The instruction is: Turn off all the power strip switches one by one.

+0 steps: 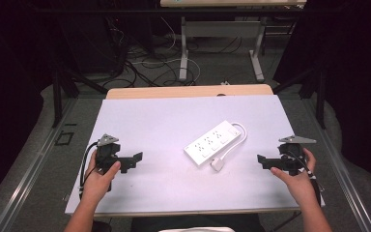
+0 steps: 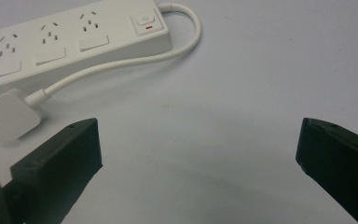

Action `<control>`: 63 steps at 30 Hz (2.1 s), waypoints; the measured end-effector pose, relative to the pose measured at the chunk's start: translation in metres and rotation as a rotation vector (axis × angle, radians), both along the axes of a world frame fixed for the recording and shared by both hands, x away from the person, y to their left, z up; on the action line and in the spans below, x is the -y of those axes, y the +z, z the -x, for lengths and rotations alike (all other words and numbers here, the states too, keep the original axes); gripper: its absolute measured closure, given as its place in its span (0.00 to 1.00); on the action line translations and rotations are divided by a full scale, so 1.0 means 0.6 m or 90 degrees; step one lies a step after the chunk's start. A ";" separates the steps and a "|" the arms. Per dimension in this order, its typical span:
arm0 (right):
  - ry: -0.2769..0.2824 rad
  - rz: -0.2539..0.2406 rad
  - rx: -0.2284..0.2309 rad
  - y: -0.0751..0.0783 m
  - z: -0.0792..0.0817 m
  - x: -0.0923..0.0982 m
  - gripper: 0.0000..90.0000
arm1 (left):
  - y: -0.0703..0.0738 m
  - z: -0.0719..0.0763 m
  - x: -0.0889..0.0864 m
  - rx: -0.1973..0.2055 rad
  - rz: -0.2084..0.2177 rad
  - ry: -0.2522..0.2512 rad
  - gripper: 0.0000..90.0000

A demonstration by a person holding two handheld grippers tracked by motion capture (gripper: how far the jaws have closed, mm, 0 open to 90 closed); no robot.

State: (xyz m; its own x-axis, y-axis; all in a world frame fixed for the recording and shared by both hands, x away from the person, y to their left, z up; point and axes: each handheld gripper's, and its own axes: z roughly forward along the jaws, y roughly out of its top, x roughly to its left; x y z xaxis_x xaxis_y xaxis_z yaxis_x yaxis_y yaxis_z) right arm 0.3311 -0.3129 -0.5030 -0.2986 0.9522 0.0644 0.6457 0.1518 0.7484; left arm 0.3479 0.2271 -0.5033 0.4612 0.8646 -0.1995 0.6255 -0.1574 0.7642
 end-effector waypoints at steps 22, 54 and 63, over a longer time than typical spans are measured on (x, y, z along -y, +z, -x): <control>0.052 0.020 0.014 0.014 -0.016 -0.031 0.03 | 0.005 0.006 -0.004 0.028 -0.010 0.014 0.01; 0.104 0.069 0.025 0.052 -0.095 -0.077 0.18 | 0.001 0.005 -0.007 0.030 -0.003 0.023 0.02; 0.125 0.090 0.031 0.060 -0.117 -0.091 0.30 | 0.001 0.005 -0.008 0.028 -0.002 0.023 0.02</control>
State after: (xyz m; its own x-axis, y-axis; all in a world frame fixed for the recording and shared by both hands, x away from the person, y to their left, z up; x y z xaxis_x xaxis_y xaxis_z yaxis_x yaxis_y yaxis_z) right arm 0.4014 -0.2584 -0.4669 -0.4778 0.8744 -0.0845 0.5574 0.3761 0.7402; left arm 0.3450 0.2320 -0.5027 0.4384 0.8810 -0.1777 0.5971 -0.1378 0.7902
